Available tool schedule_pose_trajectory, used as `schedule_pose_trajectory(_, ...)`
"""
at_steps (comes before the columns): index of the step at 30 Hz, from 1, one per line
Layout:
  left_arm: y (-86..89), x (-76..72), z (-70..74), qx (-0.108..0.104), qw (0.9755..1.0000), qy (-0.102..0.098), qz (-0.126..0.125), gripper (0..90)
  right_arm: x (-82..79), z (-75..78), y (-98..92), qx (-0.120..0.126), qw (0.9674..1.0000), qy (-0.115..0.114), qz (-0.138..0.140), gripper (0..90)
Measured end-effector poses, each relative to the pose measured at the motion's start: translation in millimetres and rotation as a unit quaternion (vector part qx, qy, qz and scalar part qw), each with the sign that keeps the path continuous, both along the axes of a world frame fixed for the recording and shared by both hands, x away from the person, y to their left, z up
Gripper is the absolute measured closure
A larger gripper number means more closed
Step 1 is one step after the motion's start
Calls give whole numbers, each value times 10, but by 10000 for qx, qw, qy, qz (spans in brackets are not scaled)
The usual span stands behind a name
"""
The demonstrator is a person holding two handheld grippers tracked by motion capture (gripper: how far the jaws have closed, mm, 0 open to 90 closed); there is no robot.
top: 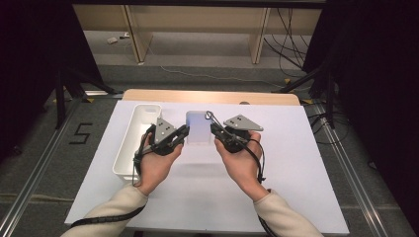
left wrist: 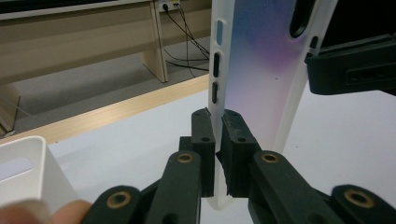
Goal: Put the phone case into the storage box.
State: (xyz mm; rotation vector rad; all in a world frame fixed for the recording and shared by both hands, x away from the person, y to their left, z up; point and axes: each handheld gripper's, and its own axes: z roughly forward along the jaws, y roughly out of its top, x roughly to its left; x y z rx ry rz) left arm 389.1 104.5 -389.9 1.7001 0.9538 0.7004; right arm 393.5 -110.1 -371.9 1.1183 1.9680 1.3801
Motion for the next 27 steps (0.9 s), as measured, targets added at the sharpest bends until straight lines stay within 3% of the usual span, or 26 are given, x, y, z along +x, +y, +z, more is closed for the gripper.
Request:
schedule_pose_trajectory(2, 17, 10, 6, -12, 10000, -22, 61, 850, -21, 2, 21, 41, 9999, 75, 60, 862)
schedule_pose_trajectory(3, 31, 16, 11, -15, 10000, -18, 65, 852, -16, -1, 21, 3, 10000, -49, 57, 861)
schedule_pose_trajectory(4, 41, 19, 13, -16, 10000, -17, 93, 855, -29, 3, 35, 48, 9999, 71, 93, 859)
schedule_pose_trajectory(10, 62, 27, 19, 38, 9998, -16, 194, 867, -31, -18, 61, 60, 9997, 29, 226, 828)
schedule_pose_trajectory(13, 41, 19, 7, 30, 9997, 46, 222, 873, -46, -18, 83, 154, 9993, 168, 285, 817)
schedule_pose_trajectory(14, 34, 17, 4, 25, 9997, 40, 227, 875, -38, -25, 84, 96, 9995, 43, 308, 809)
schedule_pose_trajectory(16, 29, 17, 5, 26, 9997, 50, 239, 877, -45, -23, 90, 94, 9994, 59, 331, 792)
schedule_pose_trajectory(22, 46, 27, 11, 55, 9996, 40, 282, 882, -39, -26, 86, 100, 9985, -67, 531, 636)
schedule_pose_trajectory(25, 45, 22, 17, 33, 9996, 36, 282, 883, -23, -34, 68, 88, 9974, -256, 661, 571)
schedule_pose_trajectory(27, 45, 22, 21, 18, 9996, 37, 274, 884, -34, -30, 60, 121, 9970, -232, 727, 525)
